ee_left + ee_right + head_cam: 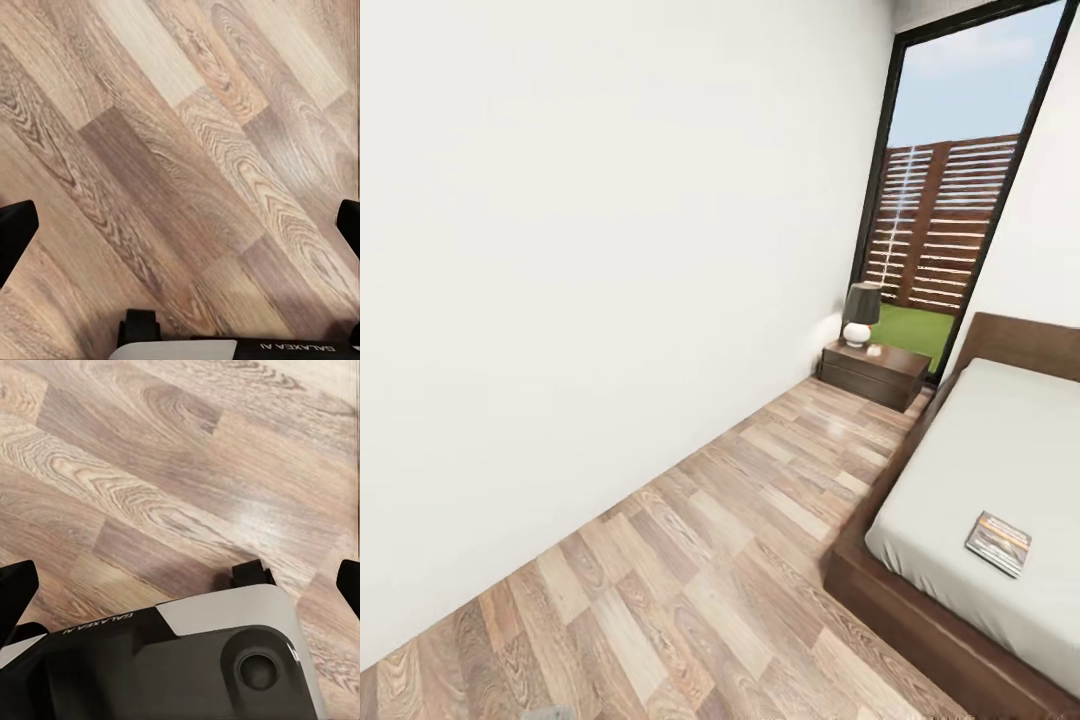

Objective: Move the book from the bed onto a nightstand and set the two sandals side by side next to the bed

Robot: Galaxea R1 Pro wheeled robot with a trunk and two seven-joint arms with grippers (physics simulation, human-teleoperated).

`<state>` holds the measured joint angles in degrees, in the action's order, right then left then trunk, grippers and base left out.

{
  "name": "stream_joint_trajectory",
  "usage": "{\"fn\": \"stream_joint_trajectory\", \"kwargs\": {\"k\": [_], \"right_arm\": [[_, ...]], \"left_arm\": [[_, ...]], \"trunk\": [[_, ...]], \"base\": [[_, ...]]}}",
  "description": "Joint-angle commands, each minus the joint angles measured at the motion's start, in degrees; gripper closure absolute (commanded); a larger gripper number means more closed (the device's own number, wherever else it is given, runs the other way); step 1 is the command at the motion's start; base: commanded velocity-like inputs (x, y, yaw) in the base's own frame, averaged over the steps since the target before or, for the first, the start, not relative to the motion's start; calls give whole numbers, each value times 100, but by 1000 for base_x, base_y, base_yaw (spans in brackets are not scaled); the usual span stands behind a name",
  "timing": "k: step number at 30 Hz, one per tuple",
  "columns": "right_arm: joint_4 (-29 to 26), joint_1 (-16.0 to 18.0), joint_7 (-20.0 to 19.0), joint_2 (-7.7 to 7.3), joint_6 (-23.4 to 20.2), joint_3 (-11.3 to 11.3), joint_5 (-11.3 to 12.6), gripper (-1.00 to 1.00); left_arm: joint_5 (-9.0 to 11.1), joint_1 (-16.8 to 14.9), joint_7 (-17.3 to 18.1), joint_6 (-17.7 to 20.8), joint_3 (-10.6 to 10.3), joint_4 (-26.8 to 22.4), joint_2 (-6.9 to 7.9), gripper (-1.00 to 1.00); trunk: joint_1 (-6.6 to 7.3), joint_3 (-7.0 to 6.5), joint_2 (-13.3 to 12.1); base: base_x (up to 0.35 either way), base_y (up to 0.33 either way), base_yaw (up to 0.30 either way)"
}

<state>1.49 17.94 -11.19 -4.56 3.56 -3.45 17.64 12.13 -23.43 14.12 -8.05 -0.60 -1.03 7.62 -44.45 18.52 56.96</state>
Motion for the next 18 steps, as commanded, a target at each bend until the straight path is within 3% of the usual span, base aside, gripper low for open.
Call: {"fn": "stream_joint_trajectory", "kwargs": {"k": [1,10,18], "right_arm": [[17,8,-32,-1,24,-33,29,-100],[16,8,-32,-1,30,-33,38,-100],[17,8,-32,-1,31,-33,38,-100]], "left_arm": [[44,-3,29,-13,-10,6,2,-100],[44,-3,29,-13,-10,6,2,-100],[44,-3,29,-9,-10,6,2,-100]], "trunk": [[0,7,5],[0,7,5],[0,7,5]], "base": [[0,0,-300],[2,-1,-300],[144,-96,-300]]}}
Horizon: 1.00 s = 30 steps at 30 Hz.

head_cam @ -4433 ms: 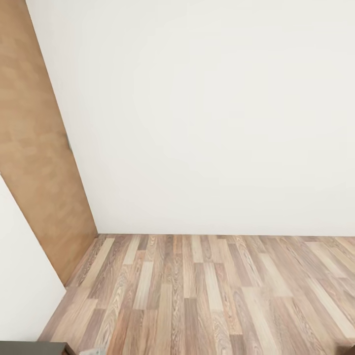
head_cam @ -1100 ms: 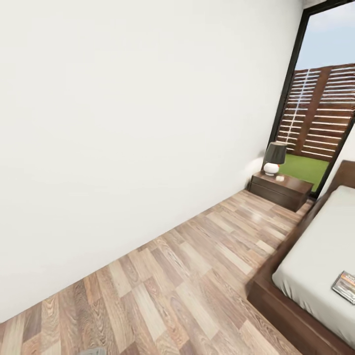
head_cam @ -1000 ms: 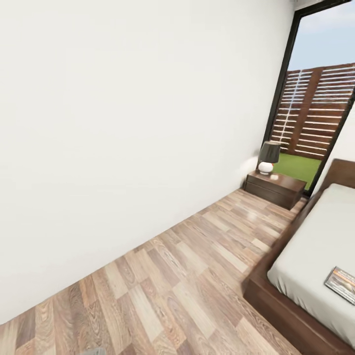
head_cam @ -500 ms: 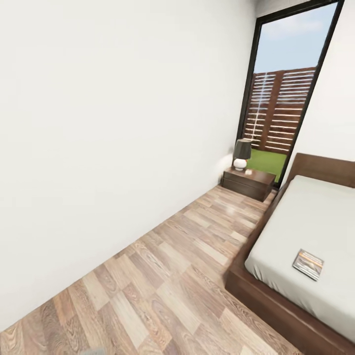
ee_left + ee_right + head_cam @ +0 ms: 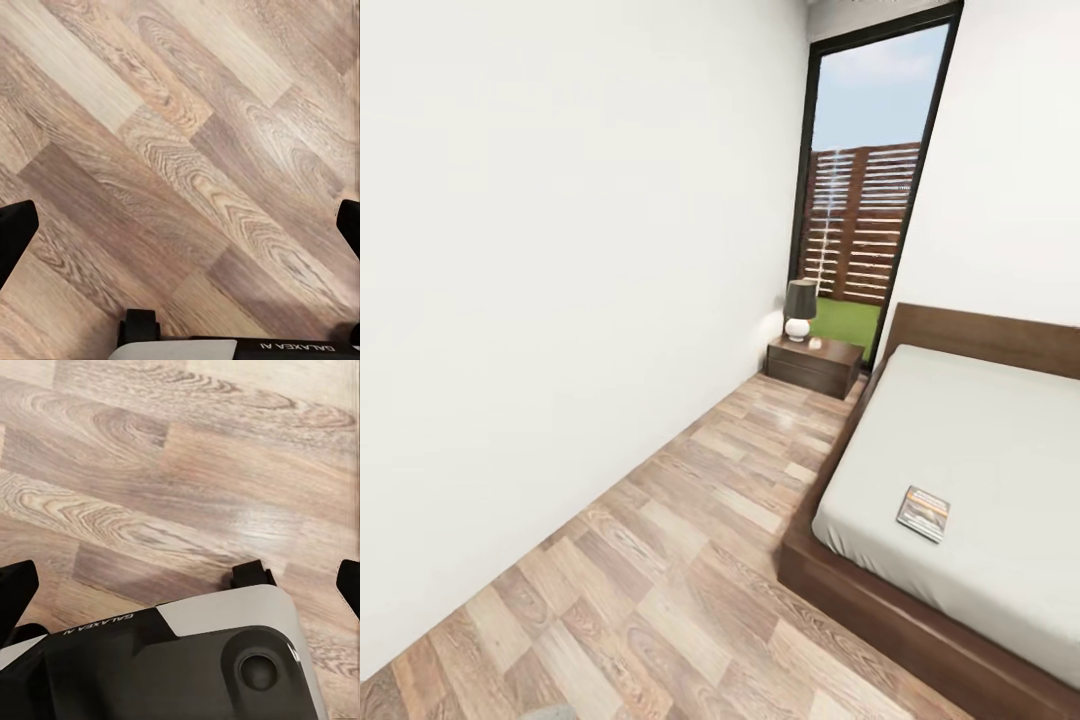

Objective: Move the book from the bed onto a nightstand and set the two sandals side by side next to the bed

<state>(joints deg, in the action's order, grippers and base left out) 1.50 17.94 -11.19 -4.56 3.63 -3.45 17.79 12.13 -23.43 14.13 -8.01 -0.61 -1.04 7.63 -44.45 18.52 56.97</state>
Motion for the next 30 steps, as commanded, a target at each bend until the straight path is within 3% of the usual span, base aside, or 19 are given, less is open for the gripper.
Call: {"fn": "stream_joint_trajectory", "kwargs": {"k": [1,30], "right_arm": [[17,8,-33,-1,23,-33,23,-100],[16,8,-33,-1,23,-34,23,-100]], "left_arm": [[44,-4,28,-14,-9,7,2,-100],[44,-4,28,-14,-9,7,2,-100]], "trunk": [[-1,7,4],[-1,7,4]], "base": [[25,-17,-300],[2,-1,-300]]}}
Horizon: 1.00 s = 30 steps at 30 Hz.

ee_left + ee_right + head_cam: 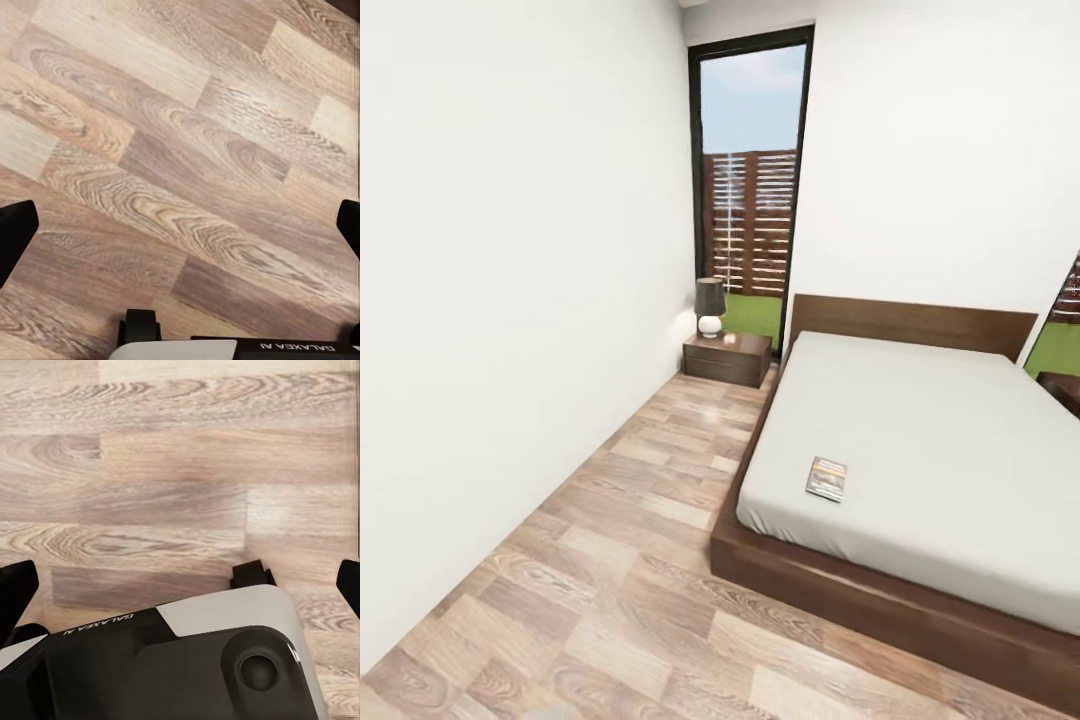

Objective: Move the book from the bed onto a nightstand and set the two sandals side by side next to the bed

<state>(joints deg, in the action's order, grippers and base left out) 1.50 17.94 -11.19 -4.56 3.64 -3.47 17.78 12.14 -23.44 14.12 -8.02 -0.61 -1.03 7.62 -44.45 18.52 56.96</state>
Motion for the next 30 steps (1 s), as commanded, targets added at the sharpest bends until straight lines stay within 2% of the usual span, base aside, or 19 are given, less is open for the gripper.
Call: {"fn": "stream_joint_trajectory", "kwargs": {"k": [1,12,30], "right_arm": [[15,8,-32,-1,23,-34,23,-100],[7,8,-32,-1,23,-40,23,-100],[9,8,-32,-1,16,-40,20,-100]], "left_arm": [[43,-3,29,-12,-9,6,2,-100],[43,-3,29,-14,-9,6,2,-100],[35,-3,29,-13,-9,5,2,-100]], "trunk": [[0,7,5],[0,7,5],[395,-316,-717]], "base": [[0,0,-300],[0,0,-300],[0,0,-300]]}}
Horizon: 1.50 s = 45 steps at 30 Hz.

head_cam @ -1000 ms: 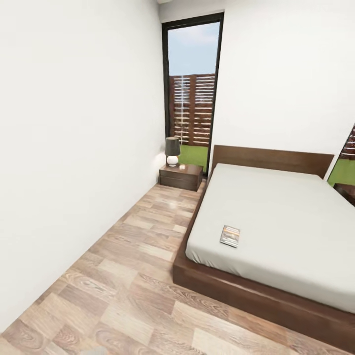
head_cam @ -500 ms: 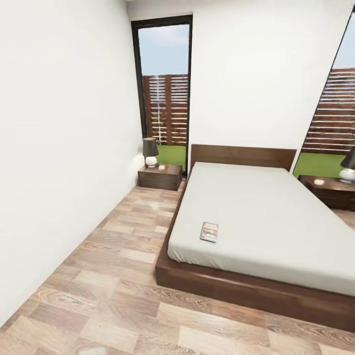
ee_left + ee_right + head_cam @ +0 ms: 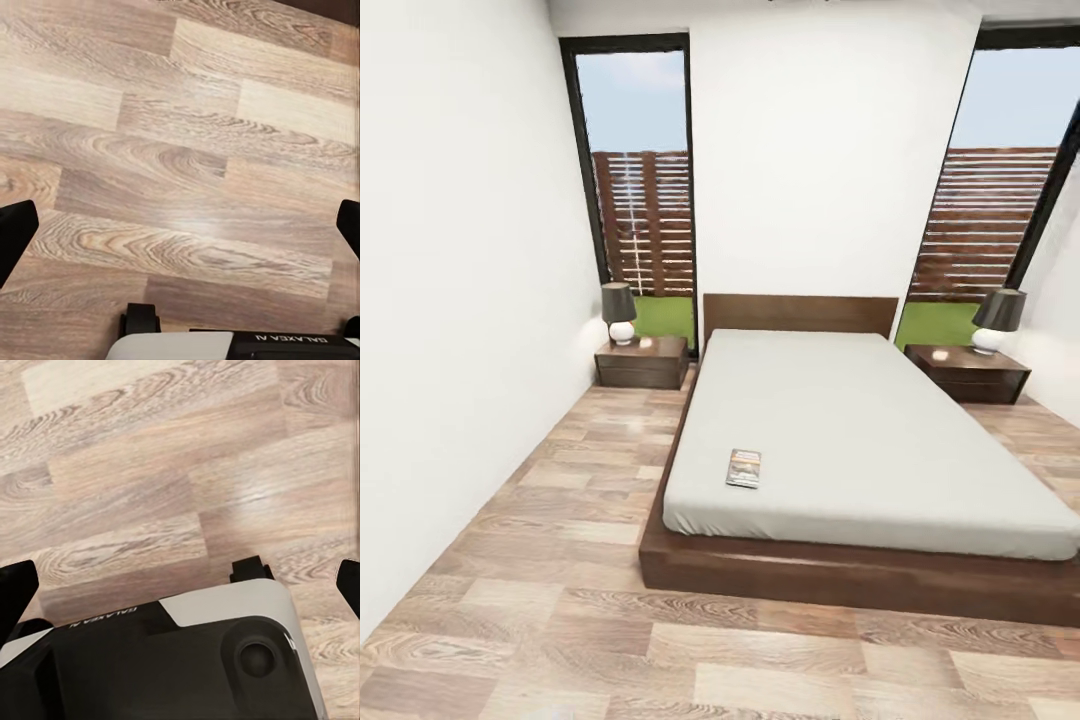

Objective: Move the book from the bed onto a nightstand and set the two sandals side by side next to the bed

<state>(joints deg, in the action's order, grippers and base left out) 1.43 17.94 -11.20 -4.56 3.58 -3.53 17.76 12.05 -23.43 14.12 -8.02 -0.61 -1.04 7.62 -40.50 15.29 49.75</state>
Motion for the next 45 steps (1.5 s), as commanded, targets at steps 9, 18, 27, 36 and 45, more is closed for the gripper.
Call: {"fn": "stream_joint_trajectory", "kwargs": {"k": [9,18,27,36,45], "right_arm": [[14,8,-32,-1,21,-34,2,-100],[15,8,-32,-1,20,-34,-17,-100],[15,8,-32,-1,20,-34,-12,-100],[15,8,-32,-1,20,-34,-16,-100],[15,8,-32,-1,20,-34,-12,-100]], "left_arm": [[43,-3,29,-15,-9,7,2,-100],[43,-3,29,-9,-9,7,2,-100],[43,-3,29,-11,-9,8,2,-100],[43,-3,29,-15,-9,6,2,-100],[52,-3,29,-9,-1,7,2,-100]], "trunk": [[66,-47,-116],[220,-173,-397],[417,-334,-758],[593,-478,-1079],[593,-478,-1079]], "base": [[0,0,-298],[0,0,-37],[0,0,-1],[0,0,0],[106,0,0]]}}
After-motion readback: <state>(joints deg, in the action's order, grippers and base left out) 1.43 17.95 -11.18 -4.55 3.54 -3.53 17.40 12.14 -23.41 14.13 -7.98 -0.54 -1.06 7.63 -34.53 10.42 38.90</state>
